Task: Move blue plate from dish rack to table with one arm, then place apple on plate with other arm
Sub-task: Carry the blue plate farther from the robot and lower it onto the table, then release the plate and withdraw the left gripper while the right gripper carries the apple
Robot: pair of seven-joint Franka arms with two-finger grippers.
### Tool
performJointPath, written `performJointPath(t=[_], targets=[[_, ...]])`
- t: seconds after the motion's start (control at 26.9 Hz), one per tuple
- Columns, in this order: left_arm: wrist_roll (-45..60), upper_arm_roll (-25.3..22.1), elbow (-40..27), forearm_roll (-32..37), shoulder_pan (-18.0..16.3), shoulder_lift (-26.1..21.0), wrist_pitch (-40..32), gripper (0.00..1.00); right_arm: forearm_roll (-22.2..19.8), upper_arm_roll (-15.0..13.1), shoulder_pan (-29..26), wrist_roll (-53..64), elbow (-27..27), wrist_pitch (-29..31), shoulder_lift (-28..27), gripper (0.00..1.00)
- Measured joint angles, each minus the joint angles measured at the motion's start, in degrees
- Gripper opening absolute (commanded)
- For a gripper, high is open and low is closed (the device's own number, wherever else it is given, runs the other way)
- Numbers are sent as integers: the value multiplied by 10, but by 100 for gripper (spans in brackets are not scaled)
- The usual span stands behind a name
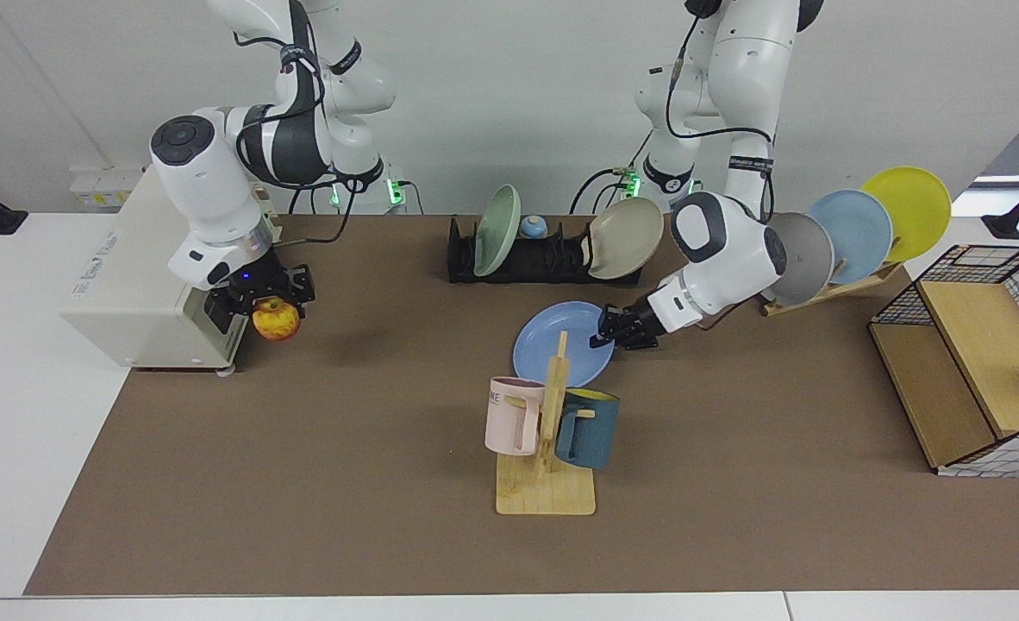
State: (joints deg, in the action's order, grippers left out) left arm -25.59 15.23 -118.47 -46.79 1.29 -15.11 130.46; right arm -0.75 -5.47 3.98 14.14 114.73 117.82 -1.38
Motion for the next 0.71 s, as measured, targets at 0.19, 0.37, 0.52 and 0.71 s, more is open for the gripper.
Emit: performJointPath(t=[0.19, 0.37, 0.52, 0.71], targets=[[12, 3, 2, 19, 0, 0, 3, 56, 0, 0, -6, 7, 5, 0, 2, 0], [46, 6, 12, 82, 0, 1, 3, 65, 0, 1, -6, 7, 6, 0, 2, 0], [82, 9, 35, 123, 0, 4, 4, 87, 0, 2, -6, 7, 7, 1, 2, 0], [143, 13, 67, 218, 1, 13, -1, 98, 0, 6, 8, -19, 8, 7, 2, 0]])
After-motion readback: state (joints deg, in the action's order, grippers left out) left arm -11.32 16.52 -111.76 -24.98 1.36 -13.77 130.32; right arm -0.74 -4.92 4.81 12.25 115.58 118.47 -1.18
